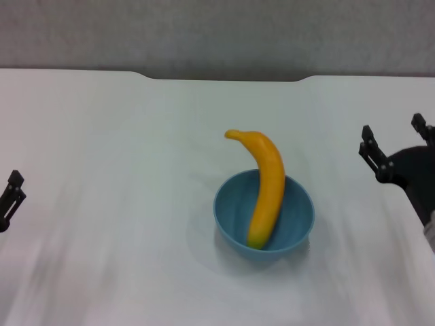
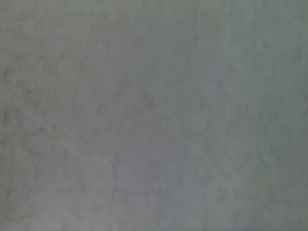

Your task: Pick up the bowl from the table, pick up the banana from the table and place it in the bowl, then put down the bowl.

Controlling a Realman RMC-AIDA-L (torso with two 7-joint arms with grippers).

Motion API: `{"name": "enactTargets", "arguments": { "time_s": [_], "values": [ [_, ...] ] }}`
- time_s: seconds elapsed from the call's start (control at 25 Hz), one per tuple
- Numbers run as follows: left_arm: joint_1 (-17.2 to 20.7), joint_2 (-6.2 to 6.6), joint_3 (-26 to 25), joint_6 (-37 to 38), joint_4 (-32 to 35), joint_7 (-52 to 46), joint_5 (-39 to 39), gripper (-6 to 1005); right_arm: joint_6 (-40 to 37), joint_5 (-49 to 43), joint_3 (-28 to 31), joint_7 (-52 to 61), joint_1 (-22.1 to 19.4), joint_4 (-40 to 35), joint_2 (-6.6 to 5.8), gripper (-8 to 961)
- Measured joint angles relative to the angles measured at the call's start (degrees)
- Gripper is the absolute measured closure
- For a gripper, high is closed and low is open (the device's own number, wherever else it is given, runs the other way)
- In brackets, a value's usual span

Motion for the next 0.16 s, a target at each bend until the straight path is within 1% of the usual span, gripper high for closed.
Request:
{"name": "enactTargets", "arguments": {
  "time_s": [0.04,0.16],
  "values": [
    [-0.04,-0.03,0.00,-0.01,0.28,0.16,0.00,147,-1.93,0.04,-1.43,2.80,0.52,2.38,0.04,96],
    [0.20,-0.06,-0.03,-0.07,0.78,0.33,-0.27,147,-4.27,0.05,-4.00,9.87,1.54,7.21,0.05,96]
  ]
}}
